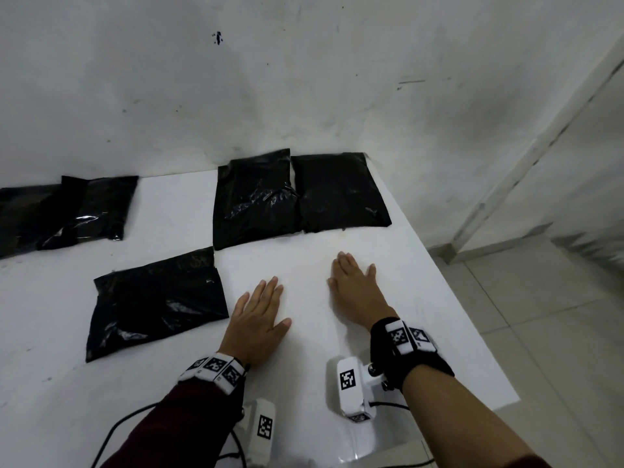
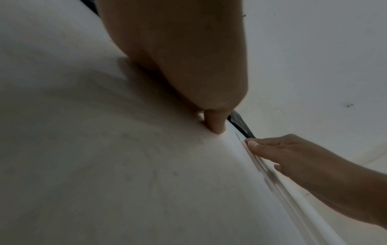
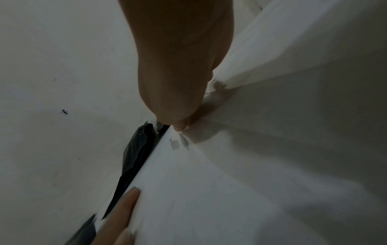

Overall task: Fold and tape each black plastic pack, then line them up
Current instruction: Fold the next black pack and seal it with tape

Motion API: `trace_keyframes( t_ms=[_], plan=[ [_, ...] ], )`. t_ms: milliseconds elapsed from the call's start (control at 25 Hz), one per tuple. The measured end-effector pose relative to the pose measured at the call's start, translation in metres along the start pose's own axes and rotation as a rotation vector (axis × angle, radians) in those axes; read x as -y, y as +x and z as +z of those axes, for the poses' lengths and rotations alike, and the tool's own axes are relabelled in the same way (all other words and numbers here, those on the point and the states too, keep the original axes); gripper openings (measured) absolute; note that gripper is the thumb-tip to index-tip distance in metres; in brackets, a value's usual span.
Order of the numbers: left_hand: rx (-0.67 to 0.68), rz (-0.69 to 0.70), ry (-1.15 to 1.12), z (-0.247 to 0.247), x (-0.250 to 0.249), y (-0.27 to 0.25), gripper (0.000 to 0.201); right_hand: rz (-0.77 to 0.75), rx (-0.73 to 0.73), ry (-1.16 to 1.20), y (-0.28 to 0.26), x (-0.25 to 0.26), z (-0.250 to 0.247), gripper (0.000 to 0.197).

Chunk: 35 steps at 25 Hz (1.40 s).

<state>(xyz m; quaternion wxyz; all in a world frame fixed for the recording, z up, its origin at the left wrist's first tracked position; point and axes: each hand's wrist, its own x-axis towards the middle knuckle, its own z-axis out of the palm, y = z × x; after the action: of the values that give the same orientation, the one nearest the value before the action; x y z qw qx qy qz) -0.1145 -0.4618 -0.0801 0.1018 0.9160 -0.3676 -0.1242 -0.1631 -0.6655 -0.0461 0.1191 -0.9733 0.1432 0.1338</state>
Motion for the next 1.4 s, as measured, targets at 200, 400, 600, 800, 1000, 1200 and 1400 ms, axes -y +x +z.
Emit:
trace_keyframes(
  t_ms=[200, 400, 600, 800, 1000, 1200, 1400],
  plan=[
    [0.002, -0.019, -0.013, -0.003, -0.003, -0.001, 0.093, -0.040, -0.055, -0.058, -0.012, 0.008, 0.006, 0.048],
    [0.043, -0.046, 0.040, -0.007, -0.005, -0.002, 0.096, -0.070, -0.070, -0.083, -0.020, 0.018, 0.011, 0.070],
    [0.052, -0.055, 0.073, -0.007, -0.006, -0.002, 0.096, -0.040, -0.113, 0.013, -0.026, 0.019, 0.019, 0.046],
    [0.069, -0.056, 0.073, -0.006, -0.005, -0.001, 0.096, 0.069, -0.242, 0.100, -0.028, 0.024, 0.016, 0.035],
    [0.080, -0.070, 0.073, -0.005, -0.005, 0.000, 0.098, 0.191, -0.239, 0.104, -0.022, 0.026, 0.011, 0.036],
    [0.064, -0.085, 0.069, -0.006, -0.008, -0.001, 0.098, 0.087, -0.269, 0.141, -0.009, 0.011, 0.011, 0.027],
    [0.035, -0.083, 0.058, -0.006, -0.010, -0.002, 0.096, 0.006, -0.368, 0.227, -0.007, -0.001, 0.022, 0.016]
  ],
)
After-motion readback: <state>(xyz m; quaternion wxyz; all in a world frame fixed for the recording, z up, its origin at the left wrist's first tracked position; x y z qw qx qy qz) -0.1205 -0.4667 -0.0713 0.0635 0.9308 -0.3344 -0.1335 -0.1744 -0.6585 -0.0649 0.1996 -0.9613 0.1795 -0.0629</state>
